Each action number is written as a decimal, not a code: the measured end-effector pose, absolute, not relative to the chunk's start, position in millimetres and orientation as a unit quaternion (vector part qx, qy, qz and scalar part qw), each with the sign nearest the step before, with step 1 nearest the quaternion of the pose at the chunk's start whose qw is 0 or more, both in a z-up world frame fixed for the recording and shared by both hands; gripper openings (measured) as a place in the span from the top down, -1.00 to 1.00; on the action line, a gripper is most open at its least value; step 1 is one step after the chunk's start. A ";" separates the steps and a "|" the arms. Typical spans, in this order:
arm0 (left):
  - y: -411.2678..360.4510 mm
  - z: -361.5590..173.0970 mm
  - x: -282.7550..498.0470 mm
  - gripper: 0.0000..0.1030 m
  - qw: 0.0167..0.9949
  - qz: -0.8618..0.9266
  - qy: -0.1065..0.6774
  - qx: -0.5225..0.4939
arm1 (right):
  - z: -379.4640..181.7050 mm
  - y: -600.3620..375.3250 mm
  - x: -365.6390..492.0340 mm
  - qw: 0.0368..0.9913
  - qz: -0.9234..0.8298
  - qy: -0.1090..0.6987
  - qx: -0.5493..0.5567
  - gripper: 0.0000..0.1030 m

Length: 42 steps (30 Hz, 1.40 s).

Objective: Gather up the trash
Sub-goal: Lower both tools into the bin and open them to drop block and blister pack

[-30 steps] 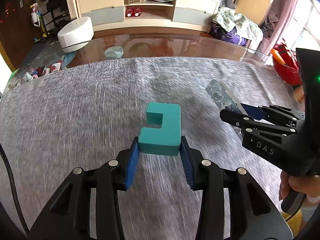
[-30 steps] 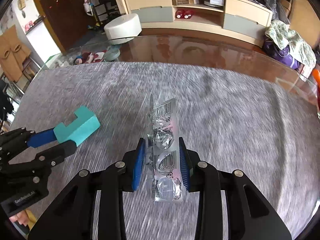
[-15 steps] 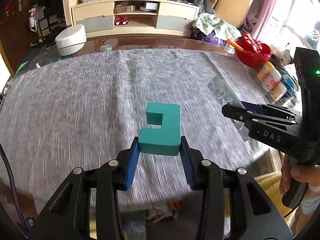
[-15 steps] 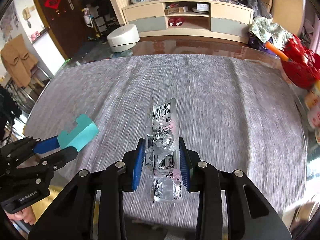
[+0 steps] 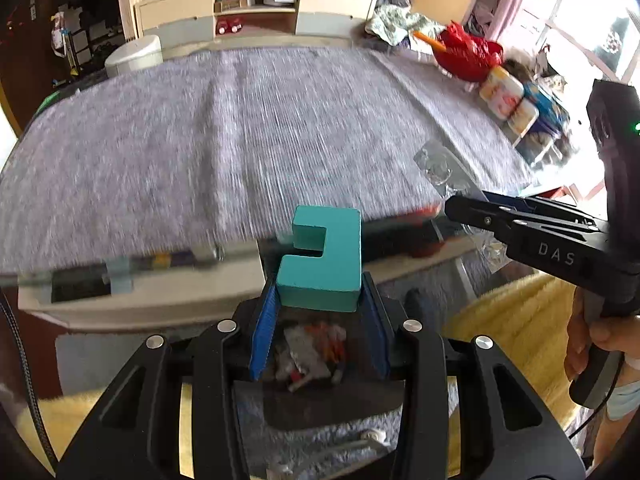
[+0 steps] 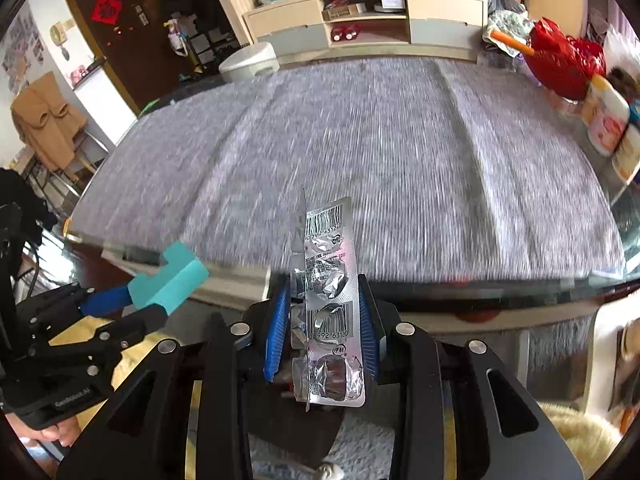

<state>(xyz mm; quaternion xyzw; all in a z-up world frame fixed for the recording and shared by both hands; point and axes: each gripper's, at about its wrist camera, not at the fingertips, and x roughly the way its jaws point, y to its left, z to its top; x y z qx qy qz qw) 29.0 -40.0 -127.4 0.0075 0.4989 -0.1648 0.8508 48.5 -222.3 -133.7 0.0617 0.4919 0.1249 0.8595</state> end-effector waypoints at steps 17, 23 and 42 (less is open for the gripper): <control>-43.2 -231.9 -17.0 0.26 0.796 -0.160 0.584 0.008 | -236.2 -205.8 3.2 0.807 0.115 0.575 0.063 0.34; -41.3 -262.5 -8.7 0.26 0.774 -0.160 0.613 -0.002 | -255.8 -203.4 11.4 0.796 0.119 0.588 0.081 0.34; -24.8 -236.6 9.1 -0.48 0.796 -0.131 0.591 -0.007 | -226.7 -219.2 27.5 0.830 0.091 0.541 0.100 -0.75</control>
